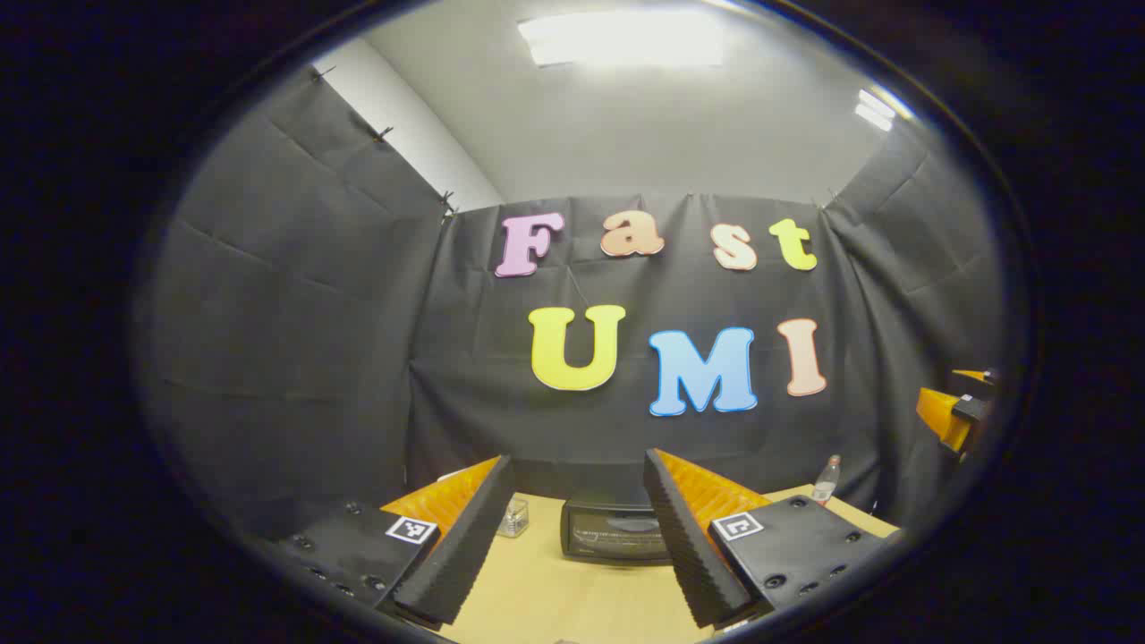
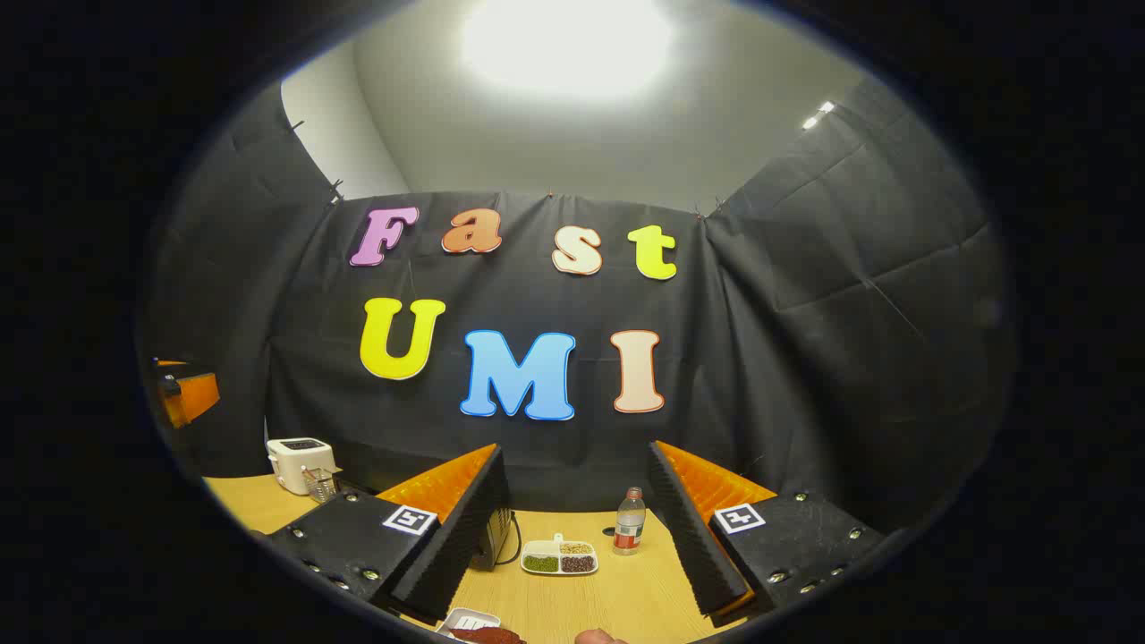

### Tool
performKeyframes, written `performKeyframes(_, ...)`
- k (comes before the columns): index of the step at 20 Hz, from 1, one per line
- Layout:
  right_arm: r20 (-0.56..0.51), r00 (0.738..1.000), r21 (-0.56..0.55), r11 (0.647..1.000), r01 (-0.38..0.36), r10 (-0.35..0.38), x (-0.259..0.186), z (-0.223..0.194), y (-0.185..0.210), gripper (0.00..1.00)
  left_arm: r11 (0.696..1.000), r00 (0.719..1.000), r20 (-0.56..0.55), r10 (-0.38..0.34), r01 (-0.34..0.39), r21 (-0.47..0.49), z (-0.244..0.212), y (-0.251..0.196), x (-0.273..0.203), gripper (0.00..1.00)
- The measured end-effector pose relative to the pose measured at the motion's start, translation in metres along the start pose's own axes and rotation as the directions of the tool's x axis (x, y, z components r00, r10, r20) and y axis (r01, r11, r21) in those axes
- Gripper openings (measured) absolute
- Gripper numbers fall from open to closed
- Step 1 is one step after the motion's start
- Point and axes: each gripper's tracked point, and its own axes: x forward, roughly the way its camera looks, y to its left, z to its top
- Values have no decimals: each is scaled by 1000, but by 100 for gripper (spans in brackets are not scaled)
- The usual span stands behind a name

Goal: Open the electric oven with the left hand, put the food in, and close the electric oven.

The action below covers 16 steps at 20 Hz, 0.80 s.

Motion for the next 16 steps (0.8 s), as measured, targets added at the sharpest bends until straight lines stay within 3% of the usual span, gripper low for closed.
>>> performKeyframes(4,-6,1000,-39,999,-28,28,-3,-4,-2,97,1000,1000,23,-6,6,28,12,-8,-6,96)
performKeyframes(16,-23,997,-15,997,-77,77,-8,-20,-20,97,999,999,46,14,-15,29,24,-50,-22,96)
